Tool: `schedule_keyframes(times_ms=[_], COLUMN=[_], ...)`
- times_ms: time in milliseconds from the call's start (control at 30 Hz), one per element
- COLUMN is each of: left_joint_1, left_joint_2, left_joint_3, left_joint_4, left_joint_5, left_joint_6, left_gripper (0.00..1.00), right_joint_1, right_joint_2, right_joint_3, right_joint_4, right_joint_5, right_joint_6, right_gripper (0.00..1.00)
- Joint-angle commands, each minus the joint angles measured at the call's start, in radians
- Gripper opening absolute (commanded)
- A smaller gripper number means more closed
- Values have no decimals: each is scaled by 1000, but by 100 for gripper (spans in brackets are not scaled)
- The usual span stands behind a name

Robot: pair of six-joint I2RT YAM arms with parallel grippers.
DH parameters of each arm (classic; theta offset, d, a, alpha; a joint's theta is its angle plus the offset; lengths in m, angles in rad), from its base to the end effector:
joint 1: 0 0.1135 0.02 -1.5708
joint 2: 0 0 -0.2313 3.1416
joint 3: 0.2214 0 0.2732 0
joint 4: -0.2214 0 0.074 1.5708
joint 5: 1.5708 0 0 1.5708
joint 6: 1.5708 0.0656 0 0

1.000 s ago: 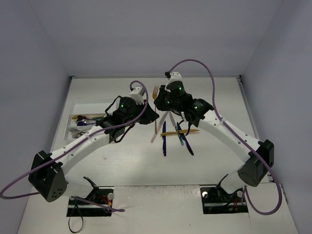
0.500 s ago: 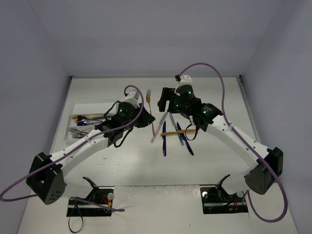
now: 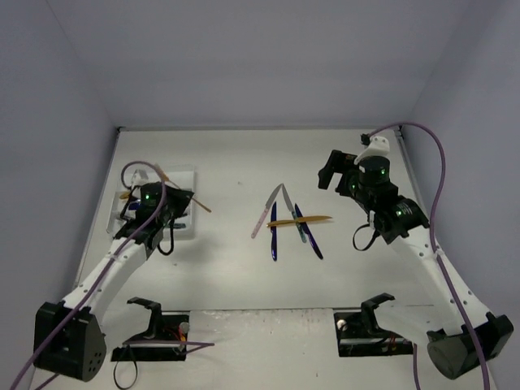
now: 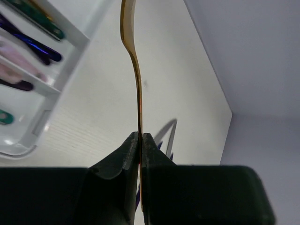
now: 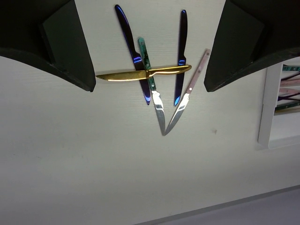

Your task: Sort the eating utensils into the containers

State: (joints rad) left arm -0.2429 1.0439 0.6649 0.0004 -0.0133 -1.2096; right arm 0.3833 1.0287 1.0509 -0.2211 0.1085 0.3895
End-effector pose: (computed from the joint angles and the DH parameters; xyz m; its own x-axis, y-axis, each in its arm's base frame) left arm 0.2945 -0.0721 0.2190 -0.3406 -0.8793 -0.3330 -0.2549 0.4272 -0.8675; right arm 0.2830 0.1065 0.3500 -0.2733 0.2968 -0.9150 -0.1833 0.9177 0.3525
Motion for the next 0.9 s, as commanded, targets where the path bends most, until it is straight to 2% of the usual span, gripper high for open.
schedule_keyframes(times_ms=[0, 167, 400, 600, 867], left_joint_1=[90, 177, 307, 393, 421], left_joint_2=[-74, -85, -67, 36, 141], left_joint_3=[-61, -159, -189, -187, -169], left_joint_4=[42, 79, 104, 157, 205], left_joint_5=[-108, -152, -156, -67, -13], left_joint_6=[-263, -435, -482, -478, -503], left_gripper=[0, 0, 0, 1, 1], right_joint_1=[-12, -14, -14, -15, -14], right_joint_2=[-36, -59, -91, -112, -128], right_joint_3=[-15, -22, -48, -58, -69], right_joint_4=[15, 5, -3, -8, -15], right_joint_5=[-9, -33, -35, -26, -12], right_joint_6=[-46, -70, -96, -109, -119], right_gripper=[100, 100, 100, 100, 100])
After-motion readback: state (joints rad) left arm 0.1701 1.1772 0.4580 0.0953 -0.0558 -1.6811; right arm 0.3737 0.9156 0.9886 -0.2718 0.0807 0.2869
